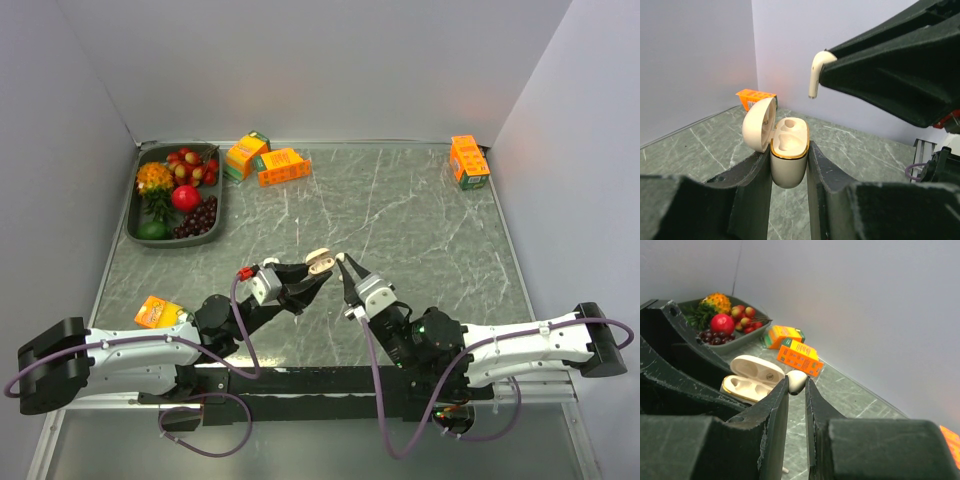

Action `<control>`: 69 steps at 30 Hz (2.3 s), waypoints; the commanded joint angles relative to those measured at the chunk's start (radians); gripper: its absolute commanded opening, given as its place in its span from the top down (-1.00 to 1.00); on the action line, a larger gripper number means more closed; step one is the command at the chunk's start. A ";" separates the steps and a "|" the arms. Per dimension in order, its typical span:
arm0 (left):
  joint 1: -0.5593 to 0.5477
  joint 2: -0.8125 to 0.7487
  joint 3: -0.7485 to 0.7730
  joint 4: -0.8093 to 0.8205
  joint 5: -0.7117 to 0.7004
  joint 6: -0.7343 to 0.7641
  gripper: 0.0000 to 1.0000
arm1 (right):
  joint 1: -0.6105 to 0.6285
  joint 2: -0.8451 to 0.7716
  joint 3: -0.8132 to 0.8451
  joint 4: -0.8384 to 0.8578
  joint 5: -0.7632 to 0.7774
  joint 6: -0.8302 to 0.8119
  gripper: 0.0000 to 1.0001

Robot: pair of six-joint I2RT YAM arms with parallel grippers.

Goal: Insert the wireless bluetooth earbuds into the charging case
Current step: Place the earbud in the charging case.

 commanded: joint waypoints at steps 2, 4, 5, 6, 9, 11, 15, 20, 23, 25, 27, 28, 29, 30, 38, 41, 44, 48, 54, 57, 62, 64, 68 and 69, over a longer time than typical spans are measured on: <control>0.003 -0.001 0.038 0.049 -0.003 -0.042 0.98 | 0.005 -0.003 0.024 -0.060 -0.005 0.095 1.00; 0.003 0.001 0.041 0.046 -0.001 -0.047 0.98 | 0.007 0.000 0.025 -0.073 -0.007 0.104 1.00; 0.003 -0.001 0.041 0.046 0.002 -0.047 0.98 | 0.005 0.000 0.025 -0.080 -0.007 0.118 1.00; 0.003 0.003 0.043 0.046 0.003 -0.049 0.98 | 0.005 0.001 0.024 -0.081 -0.008 0.123 1.00; 0.003 0.003 0.043 0.046 0.008 -0.053 0.98 | 0.005 0.003 0.021 -0.077 -0.002 0.126 1.00; 0.003 0.004 0.044 0.046 0.011 -0.056 0.98 | 0.005 0.006 0.022 -0.075 0.000 0.129 1.00; 0.003 0.007 0.044 0.046 0.017 -0.060 0.98 | 0.001 0.014 0.025 -0.075 0.004 0.132 1.00; 0.003 0.004 0.044 0.040 0.020 -0.061 0.98 | -0.019 0.014 0.028 -0.083 0.004 0.144 1.00; 0.003 0.003 0.043 0.037 0.023 -0.064 0.98 | -0.034 0.012 0.031 -0.098 0.003 0.156 1.00; 0.003 0.003 0.043 0.037 0.023 -0.067 0.98 | -0.041 0.012 0.031 -0.096 0.003 0.156 1.00; 0.003 0.006 0.041 0.039 0.028 -0.070 0.98 | -0.042 0.012 0.031 -0.100 0.001 0.160 1.00; 0.003 0.004 0.043 0.039 0.028 -0.072 0.98 | -0.045 0.012 0.033 -0.106 -0.003 0.167 1.00; 0.003 0.009 0.043 0.040 0.029 -0.072 0.98 | -0.047 0.014 0.036 -0.110 -0.005 0.169 1.00; 0.003 0.009 0.043 0.042 0.029 -0.072 0.98 | -0.048 0.015 0.036 -0.110 -0.005 0.170 1.00; 0.003 0.018 0.041 0.054 0.035 -0.079 0.98 | -0.048 0.032 0.045 -0.132 -0.013 0.190 1.00; 0.003 0.016 0.041 0.055 0.035 -0.084 0.98 | -0.050 0.035 0.047 -0.136 -0.013 0.190 1.00; 0.003 0.012 0.041 0.051 0.034 -0.081 0.98 | -0.053 0.037 0.047 -0.142 -0.005 0.193 1.00; 0.003 0.010 0.043 0.048 0.029 -0.078 0.98 | -0.051 0.034 0.045 -0.150 0.018 0.196 1.00; 0.003 0.015 0.043 0.052 0.029 -0.080 0.98 | -0.053 0.032 0.044 -0.135 0.043 0.183 1.00; 0.003 0.015 0.044 0.052 0.029 -0.080 0.98 | -0.054 0.026 0.044 -0.144 0.036 0.190 1.00; 0.003 0.013 0.047 0.052 0.029 -0.079 0.98 | -0.054 0.029 0.045 -0.158 0.038 0.198 1.00; 0.003 0.015 0.047 0.052 0.028 -0.081 0.98 | -0.054 0.024 0.047 -0.162 0.040 0.206 0.84; 0.003 0.015 0.046 0.051 0.029 -0.079 0.98 | -0.054 0.018 0.050 -0.164 0.041 0.212 0.39; 0.003 0.018 0.046 0.051 0.028 -0.079 0.98 | -0.054 0.012 0.050 -0.166 0.041 0.215 0.34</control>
